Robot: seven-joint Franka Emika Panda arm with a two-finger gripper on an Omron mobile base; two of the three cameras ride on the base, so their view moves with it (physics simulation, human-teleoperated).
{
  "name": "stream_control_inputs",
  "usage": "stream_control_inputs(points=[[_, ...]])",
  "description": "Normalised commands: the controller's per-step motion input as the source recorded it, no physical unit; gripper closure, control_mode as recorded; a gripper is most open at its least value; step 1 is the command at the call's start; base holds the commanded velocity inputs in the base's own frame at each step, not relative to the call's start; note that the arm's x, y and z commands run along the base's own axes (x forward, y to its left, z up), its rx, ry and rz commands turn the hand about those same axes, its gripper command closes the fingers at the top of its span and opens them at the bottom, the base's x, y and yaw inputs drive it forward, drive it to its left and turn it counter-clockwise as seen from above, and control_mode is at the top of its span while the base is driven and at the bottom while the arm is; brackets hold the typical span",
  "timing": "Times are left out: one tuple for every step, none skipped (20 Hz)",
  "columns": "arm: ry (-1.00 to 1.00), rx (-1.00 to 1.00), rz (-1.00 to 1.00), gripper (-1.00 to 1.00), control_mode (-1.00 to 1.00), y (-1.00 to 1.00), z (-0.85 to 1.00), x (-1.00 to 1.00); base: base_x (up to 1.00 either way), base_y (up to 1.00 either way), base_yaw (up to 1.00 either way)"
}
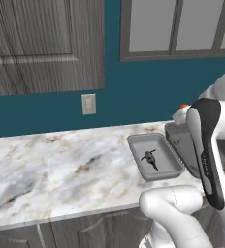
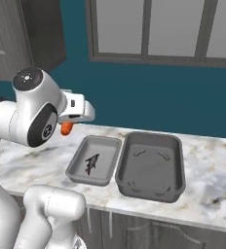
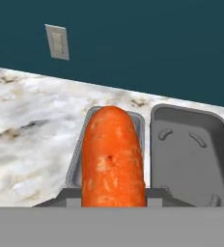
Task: Place one carrot and one fish in each tupperware on the nearby counter, to pack two identical lunches.
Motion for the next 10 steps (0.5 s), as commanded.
stream_control_inputs(points=[[0.00,0.00,-0.08,1.00,-1.00,0.00,-0.49,0.00,0.00,0.00,0.00],[0.00,0.00,-0.11,1.00,-1.00,0.00,-0.48,0.00,0.00,0.00,0.00],[0.00,0.00,-0.13,1.00,-1.00,0.00,-0.47,0.00,0.00,0.00,0.00],[0.00,0.00,-0.13,1.00,-1.00,0.00,-0.48,0.01,0.00,0.00,0.00],[0.00,0.00,-0.13,1.00,-1.00,0.00,-0.44,0.07,0.00,0.00,0.00],[0.00,0.00,-0.13,1.00,-1.00,0.00,-0.36,0.14,0.00,0.00,0.00],[0.00,0.00,-0.13,1.00,-1.00,0.00,-0.33,0.18,0.00,0.00,0.00],[0.01,0.00,-0.13,1.00,-1.00,0.00,-0.30,0.19,0.00,0.00,0.00],[0.01,0.00,-0.13,1.00,-1.00,0.00,-0.29,0.20,0.00,0.00,0.00],[0.00,0.01,-0.12,1.00,-1.00,-0.01,-0.25,0.16,0.00,0.00,0.00]])
